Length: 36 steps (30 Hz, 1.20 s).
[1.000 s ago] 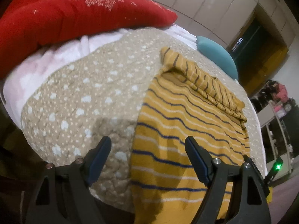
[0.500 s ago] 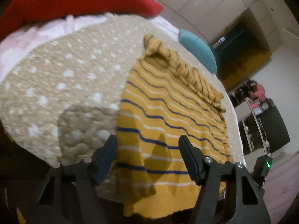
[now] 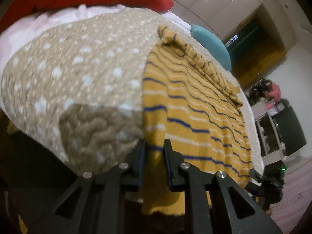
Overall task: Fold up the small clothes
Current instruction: 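Grasp the hem with the left gripper and fold it up toward the collar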
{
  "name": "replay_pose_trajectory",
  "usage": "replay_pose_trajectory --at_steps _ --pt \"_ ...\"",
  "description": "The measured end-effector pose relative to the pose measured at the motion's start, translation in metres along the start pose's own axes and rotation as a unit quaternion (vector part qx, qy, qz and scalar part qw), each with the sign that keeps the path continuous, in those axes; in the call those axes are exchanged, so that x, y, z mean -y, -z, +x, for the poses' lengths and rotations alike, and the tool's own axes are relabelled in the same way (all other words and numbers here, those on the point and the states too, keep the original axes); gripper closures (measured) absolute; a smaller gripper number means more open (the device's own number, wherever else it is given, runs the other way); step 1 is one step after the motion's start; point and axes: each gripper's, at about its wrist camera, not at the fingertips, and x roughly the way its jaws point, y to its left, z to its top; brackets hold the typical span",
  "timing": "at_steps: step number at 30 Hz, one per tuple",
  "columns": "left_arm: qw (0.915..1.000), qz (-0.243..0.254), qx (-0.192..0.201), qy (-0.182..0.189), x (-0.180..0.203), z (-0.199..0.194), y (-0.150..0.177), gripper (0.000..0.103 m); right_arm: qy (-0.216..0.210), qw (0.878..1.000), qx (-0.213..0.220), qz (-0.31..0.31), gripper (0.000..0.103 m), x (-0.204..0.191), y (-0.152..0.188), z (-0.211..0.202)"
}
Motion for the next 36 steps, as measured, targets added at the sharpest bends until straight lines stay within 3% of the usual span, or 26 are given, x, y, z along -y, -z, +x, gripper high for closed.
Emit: replay_pose_trajectory --at_steps 4,9,12,13,14,15,16,17,18,22,27,32,36 --pt "0.9997 0.009 -0.012 0.018 -0.001 0.002 0.015 0.067 0.006 1.0 -0.011 -0.005 0.046 -0.003 0.009 0.005" --pt "0.9984 0.024 -0.024 0.044 0.01 0.009 0.028 0.041 0.017 0.999 -0.036 -0.005 0.045 -0.008 0.024 0.02" --pt "0.9983 0.035 -0.027 0.037 0.018 0.011 0.032 0.04 0.03 0.999 -0.037 -0.009 0.045 -0.012 0.028 0.026" --pt "0.9985 0.037 -0.027 0.029 0.02 0.011 0.033 0.041 0.035 0.999 -0.036 -0.01 0.045 -0.014 0.028 0.027" --pt "0.9988 0.035 -0.028 0.018 0.019 0.011 0.033 0.056 0.041 0.998 -0.035 -0.013 0.045 -0.016 0.029 0.029" --pt "0.999 0.034 -0.03 -0.003 0.019 0.012 0.032 0.079 0.049 0.998 -0.034 -0.016 0.047 -0.019 0.029 0.031" --pt "0.9989 0.03 -0.036 -0.012 0.016 0.013 0.03 0.082 0.065 0.997 -0.03 -0.02 0.052 -0.021 0.03 0.033" --pt "0.9991 0.015 -0.039 0.002 0.011 0.012 0.027 0.093 0.09 0.995 -0.028 -0.026 0.072 -0.025 0.03 0.035" --pt "0.999 0.002 -0.041 0.018 0.009 0.009 0.025 0.095 0.108 0.993 -0.029 -0.032 0.088 -0.028 0.028 0.035" --pt "0.999 0.033 -0.022 0.019 0.03 -0.017 0.02 0.096 0.089 0.995 -0.019 -0.046 0.092 -0.049 0.024 0.03" --pt "0.997 0.068 0.013 0.035 0.053 -0.058 0.025 0.096 0.049 0.995 0.002 -0.089 0.093 -0.085 0.033 -0.014" --pt "0.9979 0.061 -0.013 0.016 0.047 -0.04 0.031 0.096 0.046 0.997 0.001 -0.069 0.093 -0.076 0.04 -0.018" --pt "0.9979 0.062 0.008 0.018 0.05 -0.042 0.007 0.096 0.051 0.996 -0.007 -0.074 0.093 -0.076 0.024 -0.013"
